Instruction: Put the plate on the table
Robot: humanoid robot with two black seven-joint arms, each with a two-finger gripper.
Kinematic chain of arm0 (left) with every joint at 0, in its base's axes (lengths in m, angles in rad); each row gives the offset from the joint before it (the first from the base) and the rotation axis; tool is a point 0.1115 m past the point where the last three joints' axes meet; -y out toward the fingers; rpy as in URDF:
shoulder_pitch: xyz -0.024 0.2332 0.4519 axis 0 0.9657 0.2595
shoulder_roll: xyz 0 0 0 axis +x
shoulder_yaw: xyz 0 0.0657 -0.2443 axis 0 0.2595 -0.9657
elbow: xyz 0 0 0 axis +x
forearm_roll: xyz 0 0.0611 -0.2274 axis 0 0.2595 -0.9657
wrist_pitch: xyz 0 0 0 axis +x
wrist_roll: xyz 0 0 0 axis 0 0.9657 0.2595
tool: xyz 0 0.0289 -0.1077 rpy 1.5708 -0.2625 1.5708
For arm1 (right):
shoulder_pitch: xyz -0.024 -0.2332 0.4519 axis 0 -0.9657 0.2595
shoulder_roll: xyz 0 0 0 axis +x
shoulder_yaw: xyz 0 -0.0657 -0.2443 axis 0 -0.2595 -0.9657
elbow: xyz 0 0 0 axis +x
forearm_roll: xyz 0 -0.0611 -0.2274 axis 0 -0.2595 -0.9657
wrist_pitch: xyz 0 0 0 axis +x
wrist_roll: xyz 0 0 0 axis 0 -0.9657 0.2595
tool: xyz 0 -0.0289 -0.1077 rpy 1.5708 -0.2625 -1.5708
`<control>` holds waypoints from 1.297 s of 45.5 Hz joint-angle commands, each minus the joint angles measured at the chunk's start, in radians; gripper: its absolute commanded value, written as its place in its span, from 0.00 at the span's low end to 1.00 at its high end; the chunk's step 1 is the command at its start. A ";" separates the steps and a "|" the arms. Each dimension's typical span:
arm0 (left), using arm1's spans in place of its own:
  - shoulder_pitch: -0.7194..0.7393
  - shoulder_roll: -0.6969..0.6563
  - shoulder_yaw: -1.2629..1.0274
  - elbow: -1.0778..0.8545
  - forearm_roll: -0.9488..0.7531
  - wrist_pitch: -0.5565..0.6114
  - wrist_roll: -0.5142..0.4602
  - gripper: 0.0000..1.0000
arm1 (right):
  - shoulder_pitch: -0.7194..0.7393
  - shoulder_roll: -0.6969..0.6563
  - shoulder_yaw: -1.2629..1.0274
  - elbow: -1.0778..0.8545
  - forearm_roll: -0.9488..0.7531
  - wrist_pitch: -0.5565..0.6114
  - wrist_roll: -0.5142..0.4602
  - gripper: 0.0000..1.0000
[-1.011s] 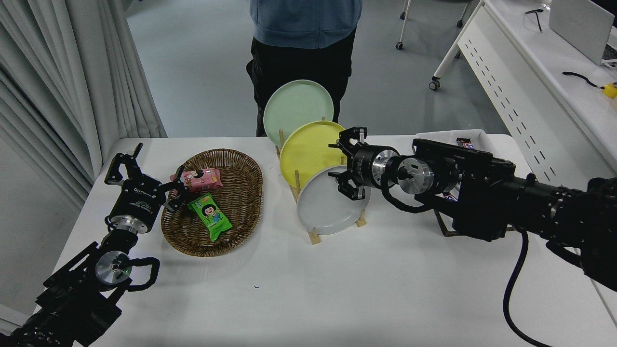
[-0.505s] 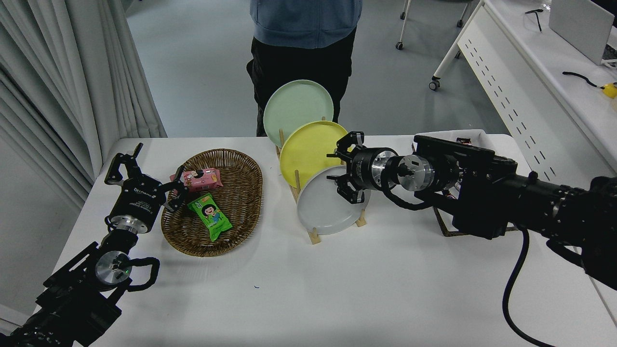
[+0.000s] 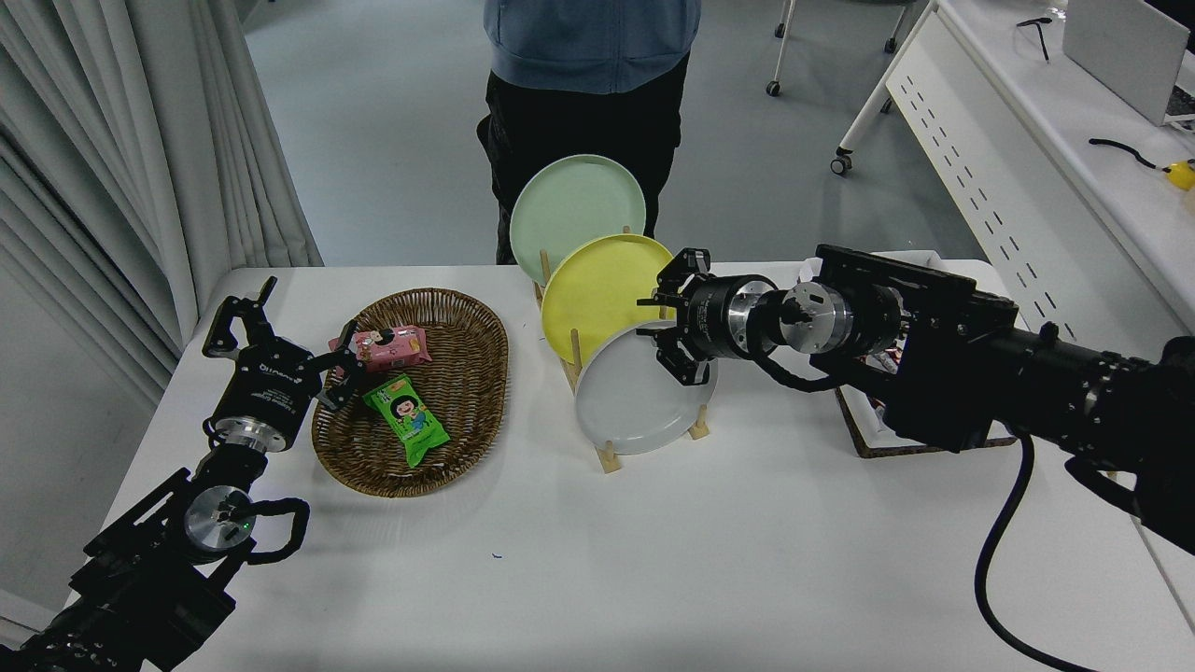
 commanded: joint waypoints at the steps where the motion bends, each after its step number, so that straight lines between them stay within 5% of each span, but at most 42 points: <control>1: 0.000 0.000 0.000 -0.001 0.000 0.000 0.000 1.00 | -0.003 -0.001 0.003 -0.007 -0.008 -0.029 -0.006 0.30; 59: 0.000 0.000 0.000 0.001 0.000 0.000 0.000 1.00 | -0.007 0.005 0.019 -0.012 -0.023 -0.022 -0.033 0.13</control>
